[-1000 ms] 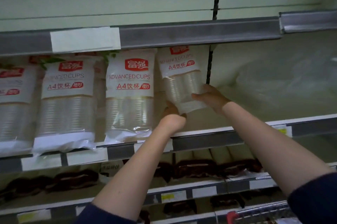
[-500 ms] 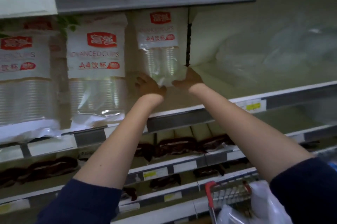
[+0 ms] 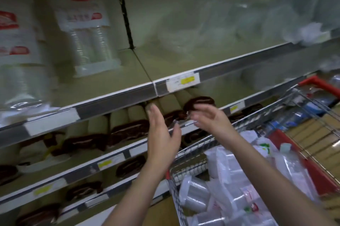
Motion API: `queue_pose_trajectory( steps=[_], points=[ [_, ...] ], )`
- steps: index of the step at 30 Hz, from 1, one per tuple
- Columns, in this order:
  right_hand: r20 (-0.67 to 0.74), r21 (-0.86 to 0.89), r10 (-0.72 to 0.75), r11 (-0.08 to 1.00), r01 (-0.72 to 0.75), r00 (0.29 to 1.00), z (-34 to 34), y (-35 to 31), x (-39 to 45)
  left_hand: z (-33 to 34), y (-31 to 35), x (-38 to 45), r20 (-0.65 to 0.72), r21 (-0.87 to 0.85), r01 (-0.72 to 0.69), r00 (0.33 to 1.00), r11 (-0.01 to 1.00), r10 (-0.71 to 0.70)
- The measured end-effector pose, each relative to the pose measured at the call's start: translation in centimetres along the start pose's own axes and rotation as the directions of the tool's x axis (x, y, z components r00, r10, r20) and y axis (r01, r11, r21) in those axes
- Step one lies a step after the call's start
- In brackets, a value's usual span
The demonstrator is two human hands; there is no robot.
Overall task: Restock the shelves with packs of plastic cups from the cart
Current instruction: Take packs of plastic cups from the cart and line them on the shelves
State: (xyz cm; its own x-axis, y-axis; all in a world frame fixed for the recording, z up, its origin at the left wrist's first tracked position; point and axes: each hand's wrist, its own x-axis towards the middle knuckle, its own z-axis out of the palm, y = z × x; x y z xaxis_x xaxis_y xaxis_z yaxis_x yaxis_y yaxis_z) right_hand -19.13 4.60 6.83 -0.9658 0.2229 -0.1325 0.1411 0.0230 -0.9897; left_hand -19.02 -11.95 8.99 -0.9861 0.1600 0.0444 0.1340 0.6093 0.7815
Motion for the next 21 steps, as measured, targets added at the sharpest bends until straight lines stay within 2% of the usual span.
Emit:
queue_pose_trajectory(
  steps=[3, 5, 6, 7, 8, 9, 11, 13, 16, 18, 21],
  points=[
    [-0.087, -0.200, 0.204, 0.955, -0.218, 0.975, -4.6, 7.0, -1.2, 4.7, -1.3, -2.0, 0.221, -0.050, 0.136, 0.968, 0.990, -0.121],
    [-0.153, -0.331, 0.342, 0.866, -0.374, 0.927, -7.3, 11.1, -1.8, 7.0, -2.0, -2.6, 0.340, -0.071, 0.229, 0.921, 0.971, -0.192],
    [-0.214, -0.331, 0.394, 0.832, -0.446, 0.894, -8.8, 12.9, -2.1, 8.2, -2.2, -2.7, 0.384, -0.078, 0.269, 0.897, 0.960, -0.220],
    [-0.265, -0.264, 0.458, 0.812, -0.521, 0.848, -9.9, 14.3, -2.2, 8.9, -2.4, -2.8, 0.411, -0.079, 0.302, 0.878, 0.950, -0.245],
    [-0.294, -0.126, 0.550, 0.788, -0.602, 0.782, -11.0, 15.9, -2.4, 9.4, -2.4, -2.9, 0.423, -0.081, 0.322, 0.868, 0.943, -0.260],
    [-0.287, 0.035, 0.648, 0.743, -0.668, 0.705, -11.7, 16.9, -2.7, 10.0, -2.5, -3.0, 0.426, -0.086, 0.342, 0.862, 0.936, -0.275],
    [-0.237, 0.220, 0.759, 0.650, -0.727, 0.607, -12.9, 19.9, -3.0, 11.0, -2.6, -3.1, 0.420, -0.095, 0.378, 0.854, 0.921, -0.308],
    [-0.216, 0.306, 0.797, 0.603, -0.736, 0.563, -12.9, 21.7, -3.5, 11.7, -2.6, -3.2, 0.406, -0.097, 0.404, 0.851, 0.910, -0.334],
    [-0.158, 0.541, 0.827, 0.530, -0.653, 0.540, -11.9, 23.9, -3.5, 12.1, -2.7, -3.4, 0.412, -0.080, 0.436, 0.833, 0.896, -0.369],
    [-0.120, 0.713, 0.846, 0.438, -0.548, 0.520, -10.8, 25.2, -3.1, 12.3, -3.0, -3.6, 0.416, -0.065, 0.436, 0.830, 0.898, -0.373],
    [-0.129, 0.823, 0.848, 0.381, -0.422, 0.514, -10.2, 27.8, -2.0, 12.3, -3.6, -3.6, 0.409, -0.042, 0.425, 0.833, 0.904, -0.373]
  ],
)
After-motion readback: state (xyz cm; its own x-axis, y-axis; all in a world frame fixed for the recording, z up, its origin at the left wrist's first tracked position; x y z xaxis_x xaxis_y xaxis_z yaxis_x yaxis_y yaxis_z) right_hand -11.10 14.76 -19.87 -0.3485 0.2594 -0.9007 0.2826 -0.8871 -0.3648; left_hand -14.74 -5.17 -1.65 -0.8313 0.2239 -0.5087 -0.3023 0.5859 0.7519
